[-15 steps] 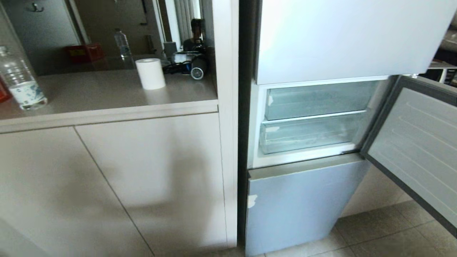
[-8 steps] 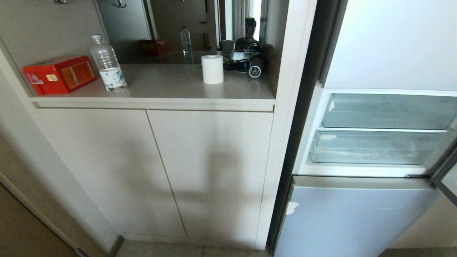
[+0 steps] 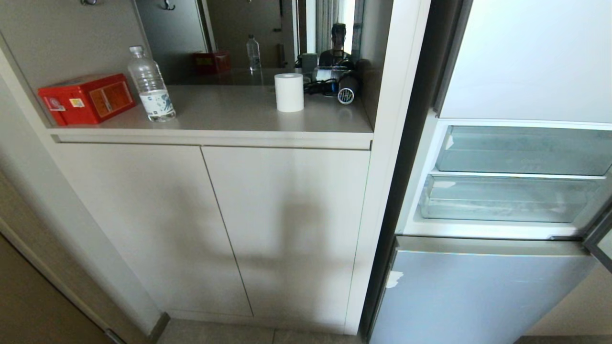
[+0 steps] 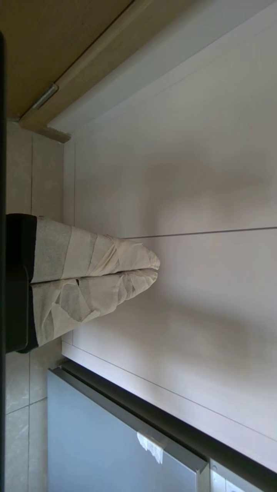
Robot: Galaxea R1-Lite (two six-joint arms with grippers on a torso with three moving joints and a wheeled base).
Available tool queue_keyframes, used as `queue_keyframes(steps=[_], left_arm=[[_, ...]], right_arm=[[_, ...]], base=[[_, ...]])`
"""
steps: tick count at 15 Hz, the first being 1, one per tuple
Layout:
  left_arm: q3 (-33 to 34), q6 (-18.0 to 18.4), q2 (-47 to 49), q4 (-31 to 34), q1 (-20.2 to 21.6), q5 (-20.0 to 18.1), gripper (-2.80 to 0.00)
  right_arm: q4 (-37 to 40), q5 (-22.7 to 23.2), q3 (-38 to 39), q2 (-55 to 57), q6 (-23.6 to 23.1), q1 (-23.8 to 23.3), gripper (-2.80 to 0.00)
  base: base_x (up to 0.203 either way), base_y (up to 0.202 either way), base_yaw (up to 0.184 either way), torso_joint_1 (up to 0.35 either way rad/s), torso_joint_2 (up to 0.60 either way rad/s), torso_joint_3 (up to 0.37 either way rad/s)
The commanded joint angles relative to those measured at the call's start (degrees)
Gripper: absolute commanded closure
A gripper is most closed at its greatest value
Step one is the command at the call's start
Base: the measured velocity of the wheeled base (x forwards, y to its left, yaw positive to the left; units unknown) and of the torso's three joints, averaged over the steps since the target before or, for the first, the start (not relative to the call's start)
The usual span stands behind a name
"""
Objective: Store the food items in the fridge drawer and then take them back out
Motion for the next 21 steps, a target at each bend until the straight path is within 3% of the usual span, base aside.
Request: queue_keyframes(steps=[1, 4, 5, 9, 14, 18, 20, 21], left_arm=[[-0.1, 0.0, 0.1, 0.0, 0.0, 0.0, 0.0], [0.0, -0.1, 0.1, 0.0, 0.0, 0.0, 0.0], [0.0, 0.0, 0.1, 0.0, 0.0, 0.0, 0.0], [0.0, 0.0, 0.1, 0.0, 0.0, 0.0, 0.0], [0.0, 0.0, 0.1, 0.0, 0.0, 0.0, 0.0], [-0.1, -0.1, 0.1, 0.0, 0.0, 0.0, 0.0], [0.0, 0.0, 0.1, 0.0, 0.0, 0.0, 0.0], [0.0, 0.0, 0.1, 0.0, 0.0, 0.0, 0.0]], right_arm=[[0.1, 0.5, -5.1, 5.2, 1.5, 0.0, 0.0], [-0.4, 3.4, -12.2, 25.6, 5.8, 0.3, 0.0], [-2.3, 5.3, -13.9, 33.6, 7.0, 0.3, -2.8], [-17.2, 10.6, -17.2, 61.8, 9.9, 0.5, -2.8], [-48.9, 12.4, -17.8, 94.9, 10.8, 0.6, -2.8], [-77.3, 7.6, -20.2, 118.8, 10.6, 0.7, -2.8], [-86.8, 3.8, -23.6, 125.2, 10.3, 0.7, -2.8], [-88.0, 2.9, -25.2, 125.7, 9.9, 0.7, -2.8]], base=[[0.0, 0.0, 0.0, 0.0, 0.0, 0.0], [0.0, 0.0, 0.0, 0.0, 0.0, 0.0], [0.0, 0.0, 0.0, 0.0, 0.0, 0.0], [0.0, 0.0, 0.0, 0.0, 0.0, 0.0], [0.0, 0.0, 0.0, 0.0, 0.0, 0.0], [0.0, 0.0, 0.0, 0.0, 0.0, 0.0], [0.0, 0.0, 0.0, 0.0, 0.0, 0.0], [0.0, 0.0, 0.0, 0.0, 0.0, 0.0]])
